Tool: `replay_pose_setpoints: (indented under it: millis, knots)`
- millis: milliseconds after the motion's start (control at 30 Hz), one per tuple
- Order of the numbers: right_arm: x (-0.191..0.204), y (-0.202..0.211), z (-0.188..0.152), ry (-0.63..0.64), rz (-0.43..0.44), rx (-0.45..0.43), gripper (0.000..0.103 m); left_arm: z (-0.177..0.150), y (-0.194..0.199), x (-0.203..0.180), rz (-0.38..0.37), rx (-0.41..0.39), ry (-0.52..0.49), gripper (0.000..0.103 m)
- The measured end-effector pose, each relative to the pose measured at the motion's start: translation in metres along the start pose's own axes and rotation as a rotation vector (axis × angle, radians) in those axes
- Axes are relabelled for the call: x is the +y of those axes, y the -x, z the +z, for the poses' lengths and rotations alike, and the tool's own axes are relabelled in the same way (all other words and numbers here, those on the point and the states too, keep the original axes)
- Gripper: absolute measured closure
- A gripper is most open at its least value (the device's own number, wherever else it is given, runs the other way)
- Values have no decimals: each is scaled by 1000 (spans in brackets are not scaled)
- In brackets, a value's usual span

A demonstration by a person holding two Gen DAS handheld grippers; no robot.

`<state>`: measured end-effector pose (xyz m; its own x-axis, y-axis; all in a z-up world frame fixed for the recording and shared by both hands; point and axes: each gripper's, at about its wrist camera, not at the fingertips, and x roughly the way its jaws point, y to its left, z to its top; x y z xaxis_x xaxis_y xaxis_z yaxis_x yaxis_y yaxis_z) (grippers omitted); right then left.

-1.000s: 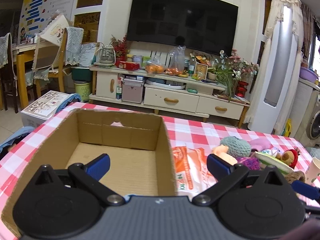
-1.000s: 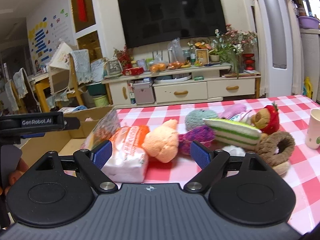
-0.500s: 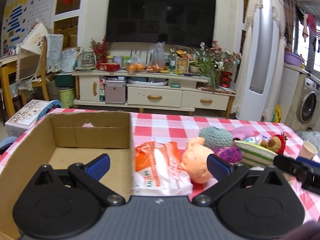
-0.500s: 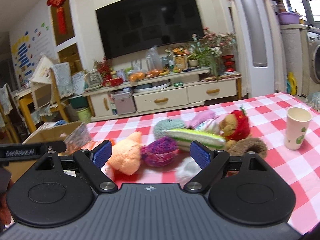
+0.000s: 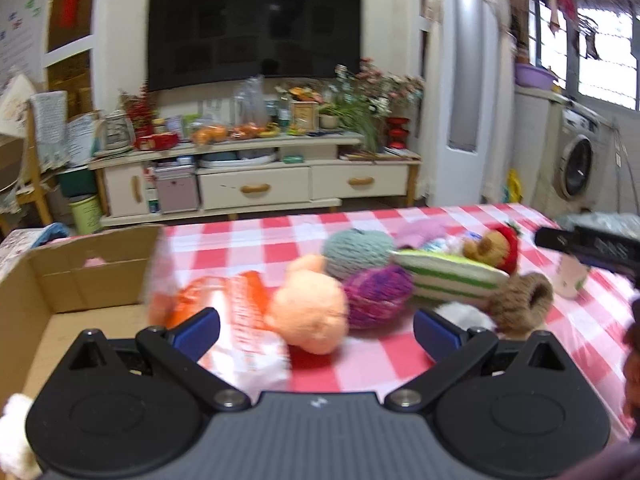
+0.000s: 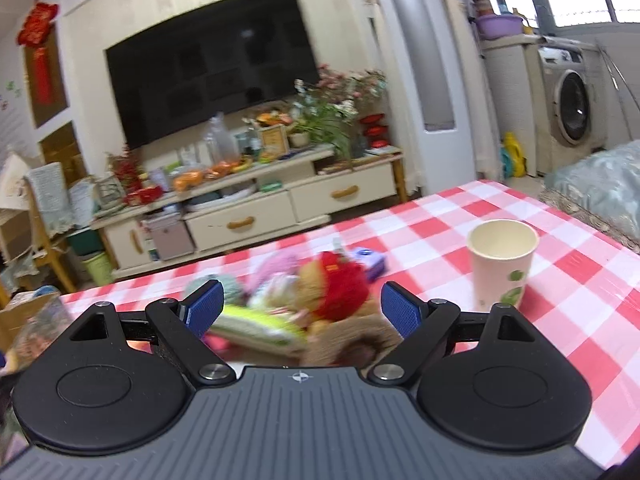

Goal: Organize soft objects
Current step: 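Grip the strawberry-hat teddy with the right gripper while the left grips the white pompom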

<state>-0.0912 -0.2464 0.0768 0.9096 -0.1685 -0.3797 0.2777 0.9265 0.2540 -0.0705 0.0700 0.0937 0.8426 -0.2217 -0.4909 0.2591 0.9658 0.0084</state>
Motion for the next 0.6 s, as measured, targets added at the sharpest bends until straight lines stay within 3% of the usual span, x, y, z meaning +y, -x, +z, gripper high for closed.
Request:
replay_pose_setpoints:
  millis: [300, 600]
  knots:
    - [-20, -50, 8, -21, 43, 93, 0, -13, -35, -60, -130, 80, -121, 1]
    - [-17, -78, 9, -16, 75, 155, 0, -21, -76, -93, -163, 135, -156, 1]
